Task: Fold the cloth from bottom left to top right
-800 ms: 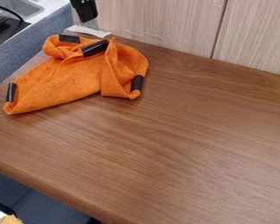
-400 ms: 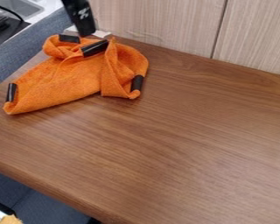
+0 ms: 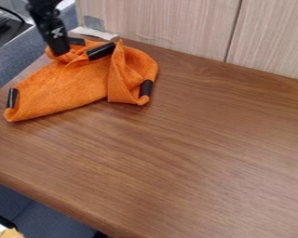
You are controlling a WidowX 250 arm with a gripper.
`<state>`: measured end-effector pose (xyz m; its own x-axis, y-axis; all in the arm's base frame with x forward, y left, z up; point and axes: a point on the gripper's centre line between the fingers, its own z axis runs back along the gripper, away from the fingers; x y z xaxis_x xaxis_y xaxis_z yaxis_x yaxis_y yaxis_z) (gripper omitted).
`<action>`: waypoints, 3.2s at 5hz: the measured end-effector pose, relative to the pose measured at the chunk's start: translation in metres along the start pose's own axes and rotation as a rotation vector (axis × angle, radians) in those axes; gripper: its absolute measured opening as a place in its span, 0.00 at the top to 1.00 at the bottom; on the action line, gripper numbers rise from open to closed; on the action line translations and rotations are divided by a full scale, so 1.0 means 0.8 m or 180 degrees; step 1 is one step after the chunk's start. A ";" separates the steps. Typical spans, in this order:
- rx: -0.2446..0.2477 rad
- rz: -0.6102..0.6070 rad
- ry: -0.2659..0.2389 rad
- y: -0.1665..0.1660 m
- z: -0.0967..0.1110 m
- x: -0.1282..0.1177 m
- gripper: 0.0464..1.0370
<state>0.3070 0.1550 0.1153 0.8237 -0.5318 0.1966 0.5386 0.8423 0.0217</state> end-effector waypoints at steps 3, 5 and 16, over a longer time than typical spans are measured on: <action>0.0101 0.0425 0.0460 -0.008 -0.033 -0.107 0.04; 0.0010 0.0615 0.0680 -0.007 -0.053 -0.127 0.09; -0.0140 -0.0111 -0.0179 -0.072 -0.015 0.074 0.99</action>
<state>0.3270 0.0740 0.1138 0.7938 -0.5538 0.2512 0.5750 0.8180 -0.0135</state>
